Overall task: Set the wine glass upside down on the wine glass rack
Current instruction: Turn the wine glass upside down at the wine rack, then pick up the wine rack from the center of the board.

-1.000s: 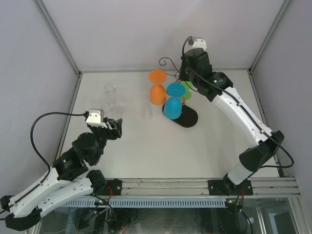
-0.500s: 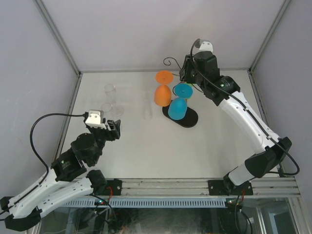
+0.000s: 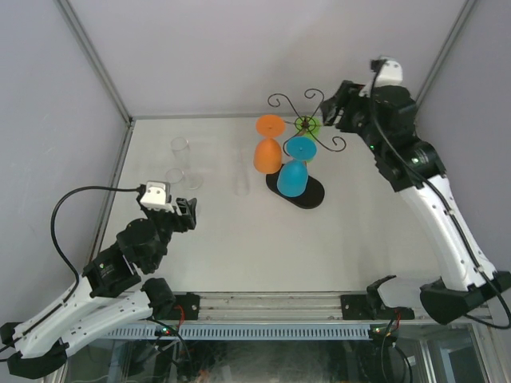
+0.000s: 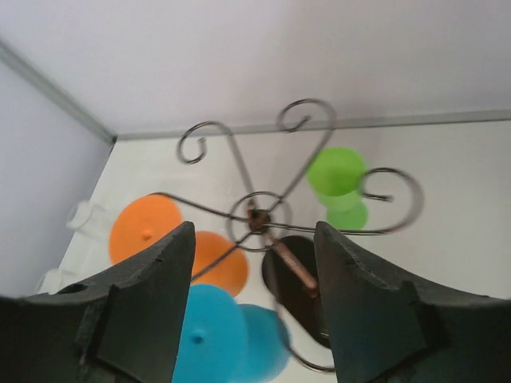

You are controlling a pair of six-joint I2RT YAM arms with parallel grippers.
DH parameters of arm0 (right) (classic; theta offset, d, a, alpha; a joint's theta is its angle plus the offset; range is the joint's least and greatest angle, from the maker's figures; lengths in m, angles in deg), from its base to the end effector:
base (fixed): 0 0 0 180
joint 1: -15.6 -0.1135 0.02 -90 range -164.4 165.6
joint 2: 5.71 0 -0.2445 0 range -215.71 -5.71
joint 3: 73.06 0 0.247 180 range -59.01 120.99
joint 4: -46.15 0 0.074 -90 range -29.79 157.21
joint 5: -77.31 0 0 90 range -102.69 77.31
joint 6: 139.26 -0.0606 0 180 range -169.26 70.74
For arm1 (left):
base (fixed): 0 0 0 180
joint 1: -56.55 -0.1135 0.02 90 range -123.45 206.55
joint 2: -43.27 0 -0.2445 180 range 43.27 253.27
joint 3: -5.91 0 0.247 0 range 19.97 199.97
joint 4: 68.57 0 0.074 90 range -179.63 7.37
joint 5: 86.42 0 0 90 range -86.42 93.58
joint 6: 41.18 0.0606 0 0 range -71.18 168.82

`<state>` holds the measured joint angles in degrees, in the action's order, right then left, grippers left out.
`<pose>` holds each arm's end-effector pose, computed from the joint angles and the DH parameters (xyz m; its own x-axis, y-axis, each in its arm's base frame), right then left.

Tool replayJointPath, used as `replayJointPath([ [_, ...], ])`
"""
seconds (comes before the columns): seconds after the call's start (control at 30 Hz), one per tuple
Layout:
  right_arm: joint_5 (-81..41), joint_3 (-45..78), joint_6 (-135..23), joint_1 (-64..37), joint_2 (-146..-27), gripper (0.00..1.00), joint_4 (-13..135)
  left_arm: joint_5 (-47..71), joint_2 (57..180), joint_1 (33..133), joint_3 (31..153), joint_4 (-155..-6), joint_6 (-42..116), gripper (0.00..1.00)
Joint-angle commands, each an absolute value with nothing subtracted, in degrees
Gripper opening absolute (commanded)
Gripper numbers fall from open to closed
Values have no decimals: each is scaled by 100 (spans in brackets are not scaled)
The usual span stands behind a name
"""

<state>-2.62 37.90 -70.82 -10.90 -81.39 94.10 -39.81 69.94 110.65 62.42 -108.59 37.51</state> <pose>0.2657 0.1206 0.4637 -0.2879 0.2608 -0.9215 -0.1945 0.9263 0.3229 0.1111 -0.0825 0.3253 -0.1393 -0.0506 -0.9890 0.1681 0.9830 -0.0740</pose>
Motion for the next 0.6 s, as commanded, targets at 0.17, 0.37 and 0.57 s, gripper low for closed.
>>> replayJointPath([
  [0.17,-614,2537,-6933,914,-6955,71,8761,-4164,7094,11086,6501,-10904,3867,72],
  [0.37,-1239,1365,-6826,1887,-6998,80,7751,-4211,7121,11078,6488,-10925,3864,74],
  [0.57,-2671,-234,-7327,2666,-7541,89,5347,-4207,7139,11070,6470,-10928,3863,76],
])
